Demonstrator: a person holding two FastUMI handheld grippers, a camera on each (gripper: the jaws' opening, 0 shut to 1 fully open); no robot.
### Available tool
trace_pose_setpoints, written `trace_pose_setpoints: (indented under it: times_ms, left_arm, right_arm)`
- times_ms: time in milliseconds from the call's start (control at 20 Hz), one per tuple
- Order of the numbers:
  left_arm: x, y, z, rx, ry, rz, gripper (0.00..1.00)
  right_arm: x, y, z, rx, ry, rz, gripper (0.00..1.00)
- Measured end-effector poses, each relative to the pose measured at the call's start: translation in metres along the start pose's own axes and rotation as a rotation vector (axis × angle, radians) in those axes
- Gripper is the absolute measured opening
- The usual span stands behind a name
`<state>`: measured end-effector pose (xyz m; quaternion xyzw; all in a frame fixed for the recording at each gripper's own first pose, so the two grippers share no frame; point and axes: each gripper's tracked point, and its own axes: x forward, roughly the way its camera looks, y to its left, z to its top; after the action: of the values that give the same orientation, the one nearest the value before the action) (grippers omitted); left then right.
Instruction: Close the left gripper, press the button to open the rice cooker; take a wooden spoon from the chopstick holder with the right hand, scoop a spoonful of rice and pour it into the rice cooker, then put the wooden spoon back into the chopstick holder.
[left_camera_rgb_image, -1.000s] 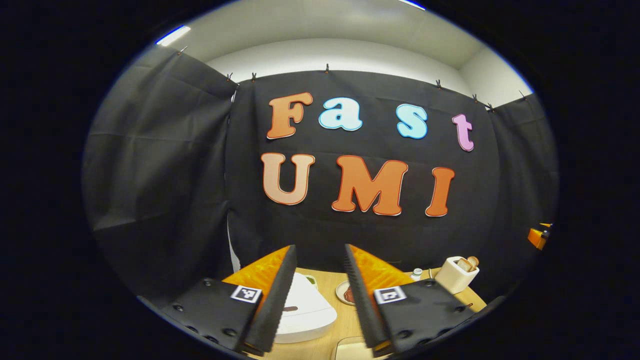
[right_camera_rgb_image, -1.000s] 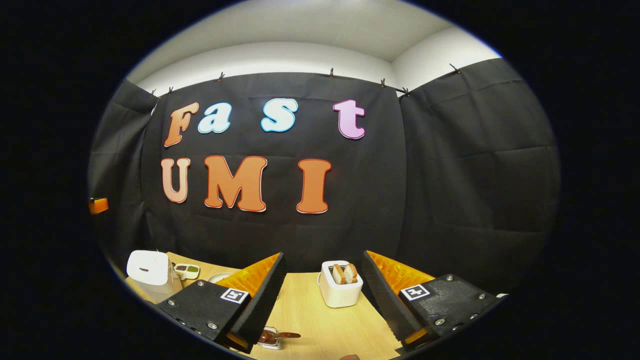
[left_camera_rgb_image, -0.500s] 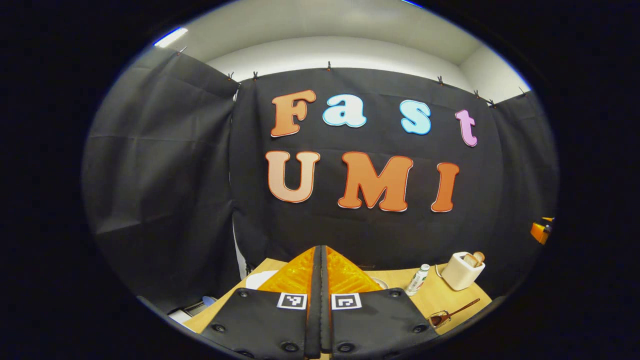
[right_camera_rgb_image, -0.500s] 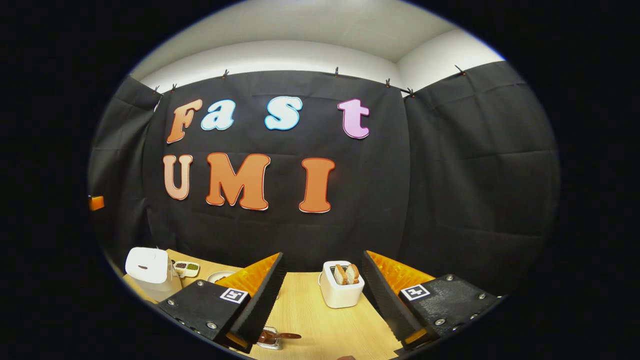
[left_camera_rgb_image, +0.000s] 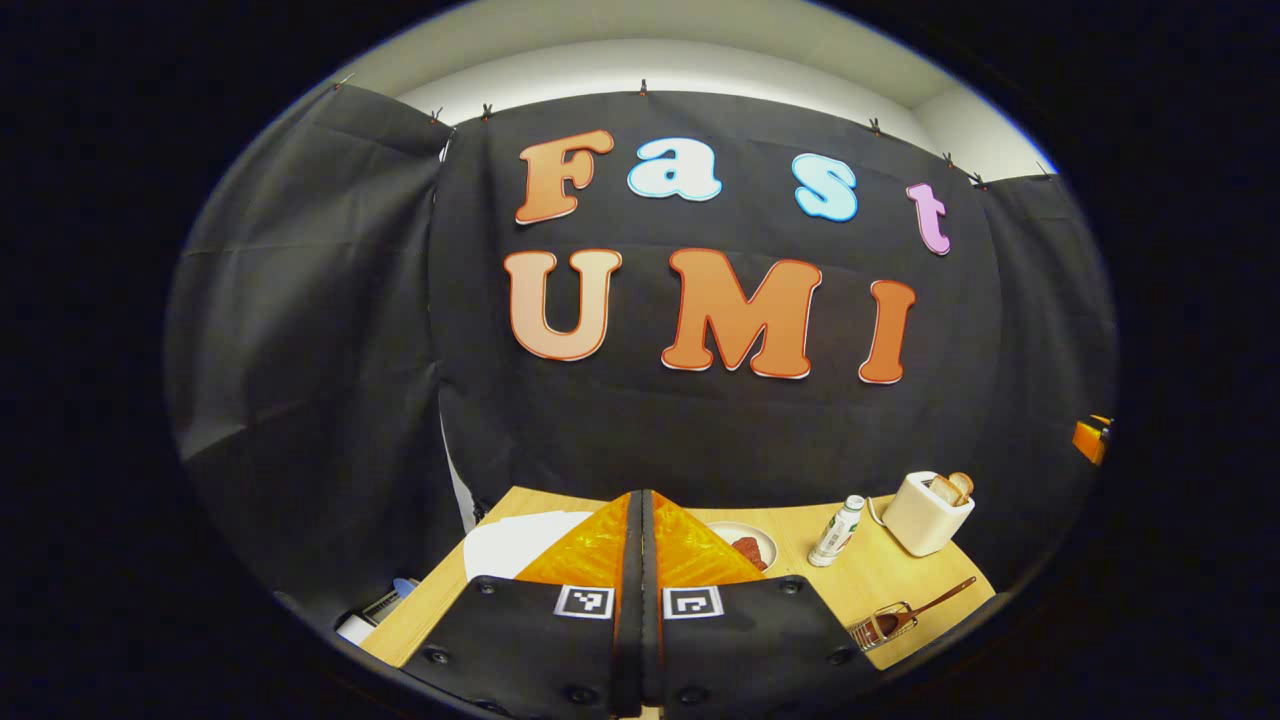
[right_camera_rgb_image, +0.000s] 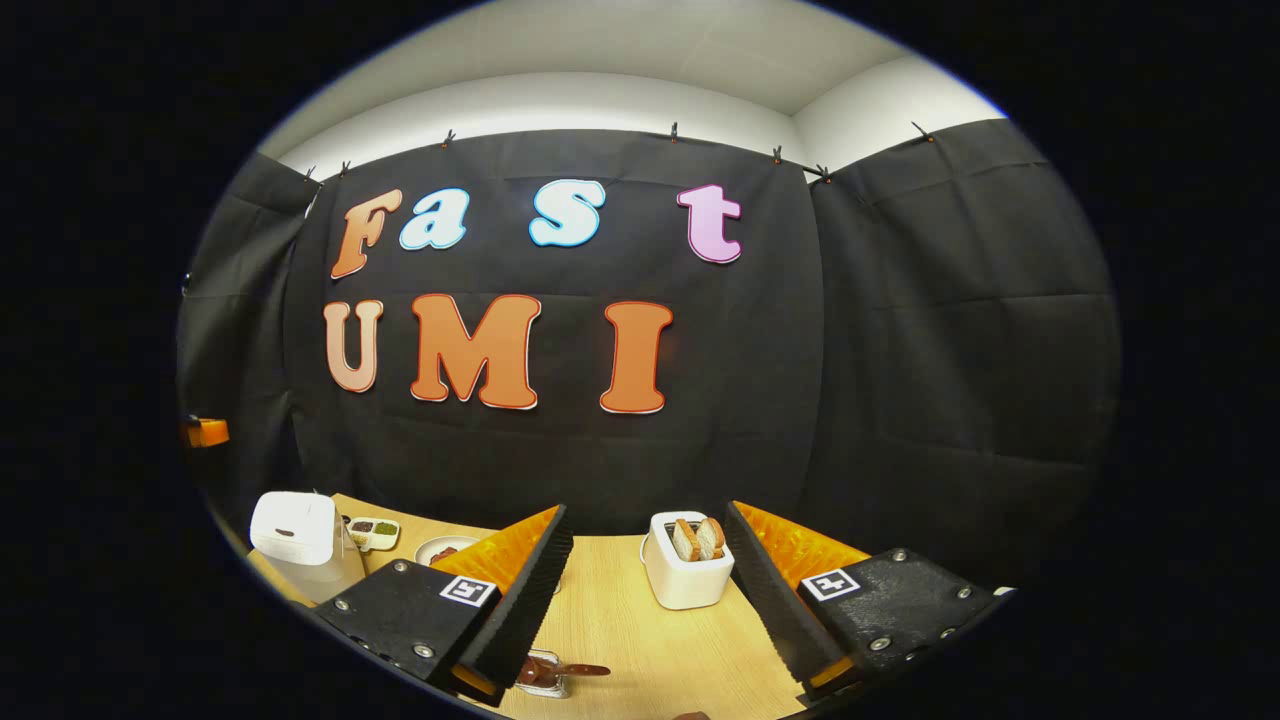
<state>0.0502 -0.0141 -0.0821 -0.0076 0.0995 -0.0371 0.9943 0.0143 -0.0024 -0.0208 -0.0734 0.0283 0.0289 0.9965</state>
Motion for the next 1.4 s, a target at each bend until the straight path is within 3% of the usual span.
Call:
trace_pose_setpoints:
  times_ms: [50, 100, 200, 250, 450, 750, 850, 900, 1100, 1150, 1200, 1250, 1400]
  left_arm:
    - [0.009, 0.002, -0.011, -0.02, 0.022, -0.01, 0.04]
    - [0.02, 0.004, -0.023, -0.04, 0.05, -0.019, 0.04]
    - [0.037, 0.012, -0.047, -0.044, 0.094, -0.016, 0.04]
    - [0.045, 0.016, -0.058, -0.045, 0.118, -0.013, 0.05]
    - [0.063, 0.026, -0.094, -0.09, 0.205, -0.01, 0.04]
    - [0.075, 0.038, -0.146, -0.073, 0.323, 0.014, 0.05]
    - [0.079, 0.038, -0.157, -0.079, 0.346, 0.009, 0.06]
    - [0.079, 0.041, -0.161, -0.075, 0.358, 0.014, 0.04]
    - [0.085, 0.046, -0.176, -0.084, 0.394, 0.022, 0.04]
    - [0.083, 0.047, -0.183, -0.088, 0.41, 0.021, 0.04]
    - [0.081, 0.047, -0.19, -0.104, 0.439, 0.013, 0.05]
    - [0.086, 0.048, -0.185, -0.119, 0.406, 0.008, 0.04]
    - [0.084, 0.046, -0.19, -0.175, 0.451, -0.017, 0.05]
  right_arm:
    - [0.0, 0.0, -0.003, -0.004, 0.006, -0.003, 1.0]
    - [0.0, -0.001, -0.004, -0.009, 0.009, -0.006, 0.95]
    - [0.001, 0.0, -0.006, -0.013, 0.016, -0.014, 1.0]
    - [0.002, 0.001, -0.007, -0.012, 0.019, -0.011, 0.96]
    - [0.002, 0.0, -0.012, -0.017, 0.039, -0.02, 0.95]
    - [0.005, -0.006, -0.013, 0.013, 0.053, -0.035, 0.95]
    - [0.006, -0.004, -0.013, 0.023, 0.055, -0.037, 1.0]
    - [0.005, -0.004, -0.015, 0.026, 0.056, -0.038, 0.95]
    - [0.006, -0.004, -0.02, 0.035, 0.078, -0.037, 0.95]
    - [0.006, -0.004, -0.02, 0.037, 0.08, -0.038, 1.0]
    - [0.005, -0.005, -0.019, 0.039, 0.079, -0.041, 0.95]
    - [0.006, -0.007, -0.019, 0.041, 0.076, -0.047, 0.95]
    - [0.007, -0.004, -0.023, 0.061, 0.09, -0.043, 0.95]
